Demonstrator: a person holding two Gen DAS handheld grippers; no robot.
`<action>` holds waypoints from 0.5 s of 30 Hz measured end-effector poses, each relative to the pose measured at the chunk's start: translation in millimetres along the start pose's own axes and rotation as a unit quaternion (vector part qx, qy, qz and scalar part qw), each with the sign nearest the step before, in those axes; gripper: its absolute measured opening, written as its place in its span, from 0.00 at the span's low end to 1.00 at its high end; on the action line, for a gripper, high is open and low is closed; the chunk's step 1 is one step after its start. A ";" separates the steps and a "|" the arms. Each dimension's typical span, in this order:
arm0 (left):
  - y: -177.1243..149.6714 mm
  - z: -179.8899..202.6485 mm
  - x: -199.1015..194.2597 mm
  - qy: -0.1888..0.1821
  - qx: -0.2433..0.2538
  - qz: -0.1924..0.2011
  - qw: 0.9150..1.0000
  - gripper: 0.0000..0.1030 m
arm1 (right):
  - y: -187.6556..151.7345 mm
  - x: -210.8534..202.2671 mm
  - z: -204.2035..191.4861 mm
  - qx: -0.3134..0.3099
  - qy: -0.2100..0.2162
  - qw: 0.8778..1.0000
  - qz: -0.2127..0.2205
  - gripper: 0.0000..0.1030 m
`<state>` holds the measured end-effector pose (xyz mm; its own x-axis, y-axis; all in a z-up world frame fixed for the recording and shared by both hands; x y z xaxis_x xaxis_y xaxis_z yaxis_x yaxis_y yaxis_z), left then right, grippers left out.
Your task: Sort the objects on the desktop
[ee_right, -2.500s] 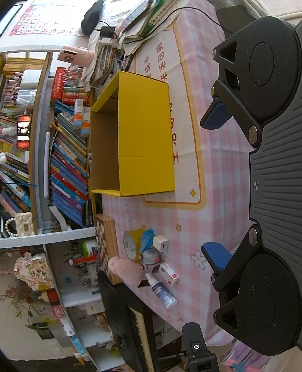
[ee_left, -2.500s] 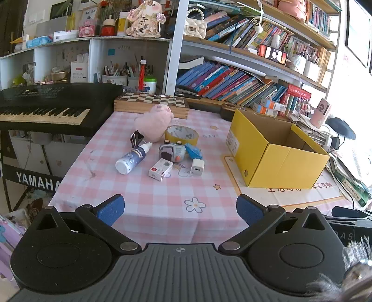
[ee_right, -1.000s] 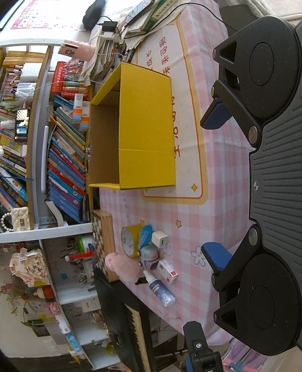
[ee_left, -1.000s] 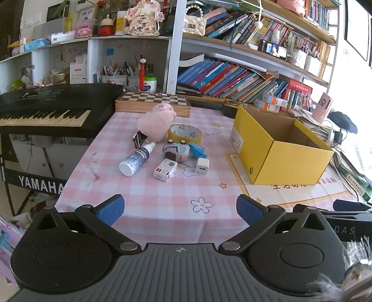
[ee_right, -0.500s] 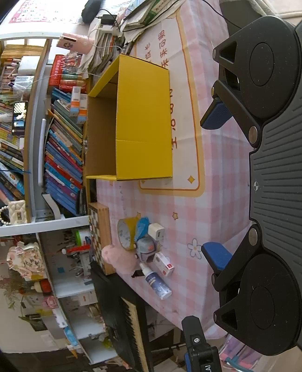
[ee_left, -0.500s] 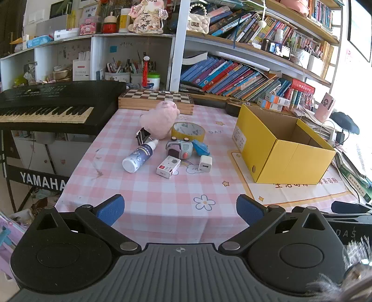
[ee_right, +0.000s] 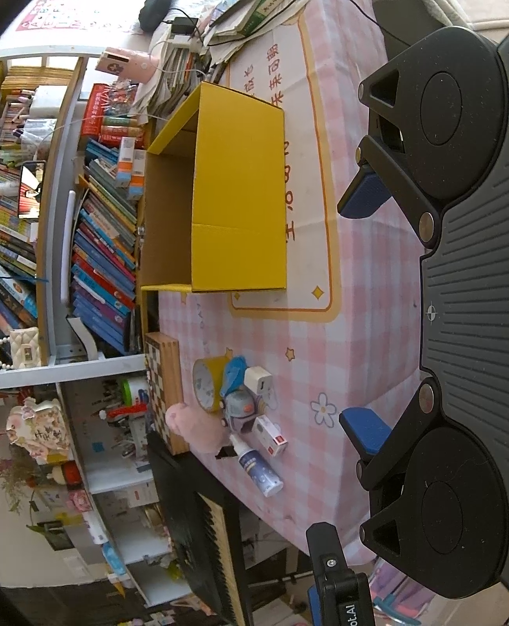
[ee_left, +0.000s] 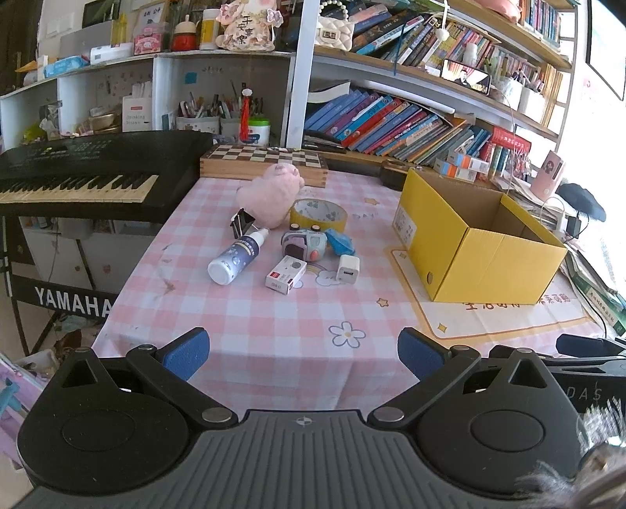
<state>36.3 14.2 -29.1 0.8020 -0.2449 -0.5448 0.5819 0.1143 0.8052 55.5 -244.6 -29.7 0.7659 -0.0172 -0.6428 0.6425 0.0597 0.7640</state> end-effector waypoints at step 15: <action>-0.7 2.0 4.3 -0.002 0.009 -0.008 1.000 1.00 | 0.8 -1.0 3.3 0.008 -0.010 1.000 0.004 1.00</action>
<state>39.0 11.1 -31.6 0.7921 -0.2512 -0.5563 0.5920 0.0937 0.8005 55.4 -247.9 -28.2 0.7716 -0.0359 -0.6351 0.6361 0.0445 0.7703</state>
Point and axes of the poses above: each gripper's, at about its wrist camera, not at the fingertips, and x roughly the way its jaws point, z to its right, y to its top, the point moved 4 cm from there along x, roughly the way its jaws point, and after that the axes turned 12 degrees about -y, right-handed, at the moved point
